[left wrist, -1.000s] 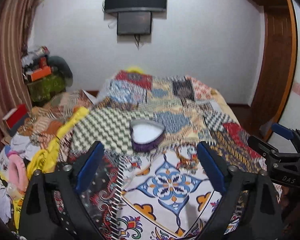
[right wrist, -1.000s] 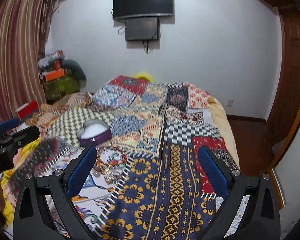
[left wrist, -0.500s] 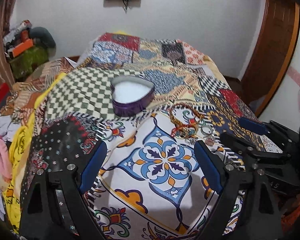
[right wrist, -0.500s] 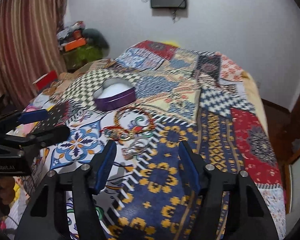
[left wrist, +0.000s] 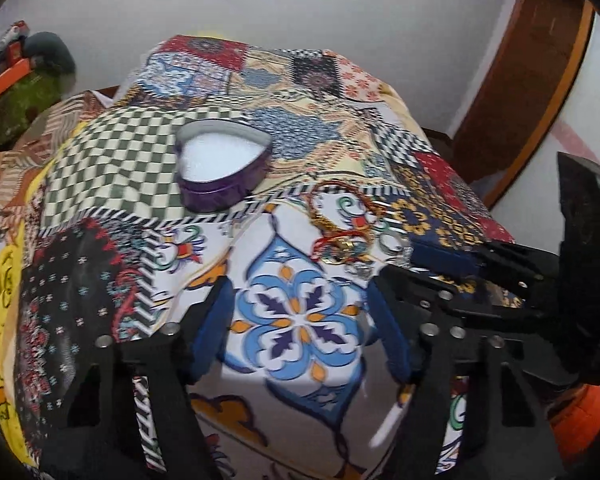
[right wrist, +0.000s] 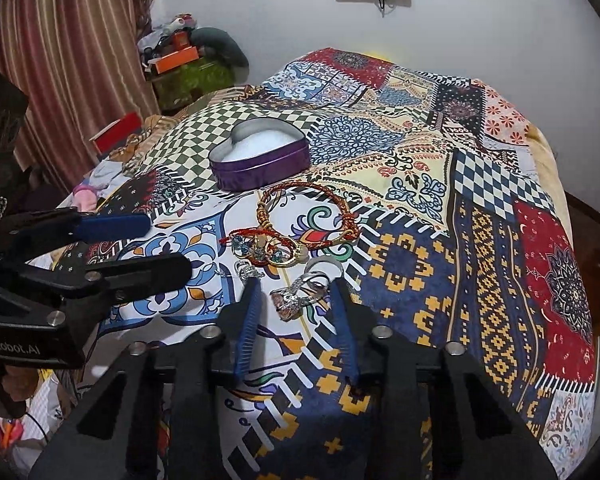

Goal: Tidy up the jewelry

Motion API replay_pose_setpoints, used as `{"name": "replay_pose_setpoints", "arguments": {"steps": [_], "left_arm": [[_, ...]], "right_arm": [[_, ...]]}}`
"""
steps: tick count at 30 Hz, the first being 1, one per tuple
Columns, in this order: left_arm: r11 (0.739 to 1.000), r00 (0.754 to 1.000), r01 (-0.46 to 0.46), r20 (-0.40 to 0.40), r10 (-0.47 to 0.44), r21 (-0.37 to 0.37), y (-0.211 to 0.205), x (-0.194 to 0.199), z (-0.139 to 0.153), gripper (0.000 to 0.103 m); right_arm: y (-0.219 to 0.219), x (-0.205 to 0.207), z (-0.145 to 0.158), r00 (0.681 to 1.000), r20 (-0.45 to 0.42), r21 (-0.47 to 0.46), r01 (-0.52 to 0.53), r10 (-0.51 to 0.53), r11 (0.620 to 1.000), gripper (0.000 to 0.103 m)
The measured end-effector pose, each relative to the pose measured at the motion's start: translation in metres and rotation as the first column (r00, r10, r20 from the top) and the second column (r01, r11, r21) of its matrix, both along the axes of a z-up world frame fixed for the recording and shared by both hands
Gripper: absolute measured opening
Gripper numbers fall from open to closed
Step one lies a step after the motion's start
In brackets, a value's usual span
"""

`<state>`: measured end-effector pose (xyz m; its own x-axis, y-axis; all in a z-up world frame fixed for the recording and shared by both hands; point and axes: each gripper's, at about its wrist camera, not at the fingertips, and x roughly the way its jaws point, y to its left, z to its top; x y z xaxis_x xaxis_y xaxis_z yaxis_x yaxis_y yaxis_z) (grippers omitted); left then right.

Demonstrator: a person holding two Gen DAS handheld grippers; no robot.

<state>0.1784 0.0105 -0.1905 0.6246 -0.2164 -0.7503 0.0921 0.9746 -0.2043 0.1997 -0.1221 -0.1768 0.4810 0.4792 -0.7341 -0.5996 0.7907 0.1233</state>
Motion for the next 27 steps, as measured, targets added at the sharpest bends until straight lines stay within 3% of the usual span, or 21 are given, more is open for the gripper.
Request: {"name": "replay_pose_setpoints", "arguments": {"steps": [2,6,14,17,27], "left_arm": [[1.000,1.000,0.018,0.005,-0.018,0.003,-0.005,0.002,0.000,0.055],[0.997,0.997,0.072,-0.009,-0.072,-0.020,-0.014,0.006,0.000,0.030],[0.992,0.992,0.130,-0.009,-0.130,0.003,-0.038,0.010,-0.002,0.027],[0.992,0.992,0.125,-0.019,-0.125,0.007,-0.040,0.015,-0.005,0.018],[0.994,0.995,0.100,-0.025,-0.099,0.044,-0.046,0.027,-0.010,0.017]], "right_arm": [[0.000,0.001,-0.001,1.000,-0.003,0.004,-0.004,0.004,1.000,0.015],[-0.003,0.001,0.000,1.000,-0.006,0.025,-0.002,0.002,1.000,0.015],[-0.021,0.000,0.008,0.999,0.010,0.058,0.040,-0.041,0.998,0.015],[-0.029,0.001,0.011,0.998,0.015,0.067,0.064,-0.066,0.996,0.015],[-0.041,0.002,0.016,0.996,0.035,0.094,0.081,-0.084,0.992,0.015]]}}
